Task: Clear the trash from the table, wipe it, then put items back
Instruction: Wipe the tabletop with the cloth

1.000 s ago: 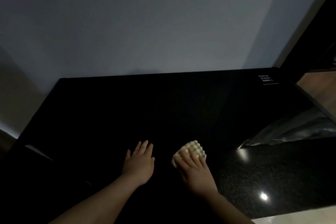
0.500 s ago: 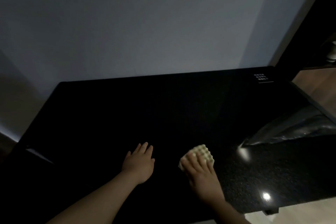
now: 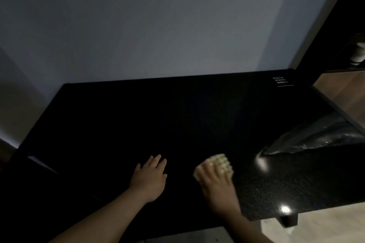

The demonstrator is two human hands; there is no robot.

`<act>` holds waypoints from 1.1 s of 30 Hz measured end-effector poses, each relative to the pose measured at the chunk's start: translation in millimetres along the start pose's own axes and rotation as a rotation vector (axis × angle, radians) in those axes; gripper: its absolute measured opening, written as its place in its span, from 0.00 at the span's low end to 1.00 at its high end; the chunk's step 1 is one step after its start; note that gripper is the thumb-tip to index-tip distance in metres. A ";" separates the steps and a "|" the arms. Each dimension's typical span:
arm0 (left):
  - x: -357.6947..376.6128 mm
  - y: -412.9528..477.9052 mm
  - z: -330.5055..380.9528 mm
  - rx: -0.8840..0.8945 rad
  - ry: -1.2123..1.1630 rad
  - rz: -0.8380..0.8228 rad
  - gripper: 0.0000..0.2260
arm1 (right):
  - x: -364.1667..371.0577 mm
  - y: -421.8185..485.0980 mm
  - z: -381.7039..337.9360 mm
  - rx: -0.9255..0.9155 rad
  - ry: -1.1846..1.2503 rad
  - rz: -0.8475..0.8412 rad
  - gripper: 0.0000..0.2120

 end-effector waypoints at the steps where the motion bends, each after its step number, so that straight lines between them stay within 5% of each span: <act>1: 1.2 -0.8 -0.1 -0.002 0.008 0.007 0.23 | 0.0 -1.5 -11.8 -0.080 0.017 -0.004 0.20; 5: 8.7 -5.8 -2.1 -0.011 0.007 0.072 0.23 | -10.4 1.3 28.6 -0.119 -0.044 -0.038 0.20; 11: 18.7 -18.7 -7.9 0.031 0.010 0.092 0.23 | -21.4 -9.5 48.9 0.334 -0.024 0.039 0.25; 17: 18.3 -20.6 -12.3 0.069 0.012 0.110 0.23 | 0.4 -30.9 -53.2 0.037 -0.043 -0.036 0.21; 33: 34.4 -47.8 12.9 0.036 -0.020 0.103 0.23 | -9.7 -39.5 -39.8 -0.081 -0.136 -0.143 0.22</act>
Point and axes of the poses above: each hand's wrist, its own y-axis towards the middle knuckle, its own x-axis out of the palm, z = x × y, the point moved 1 cm from there along y, towards the middle knuckle, and after that the axes turned 11 degrees about z, right-handed, at the moved point
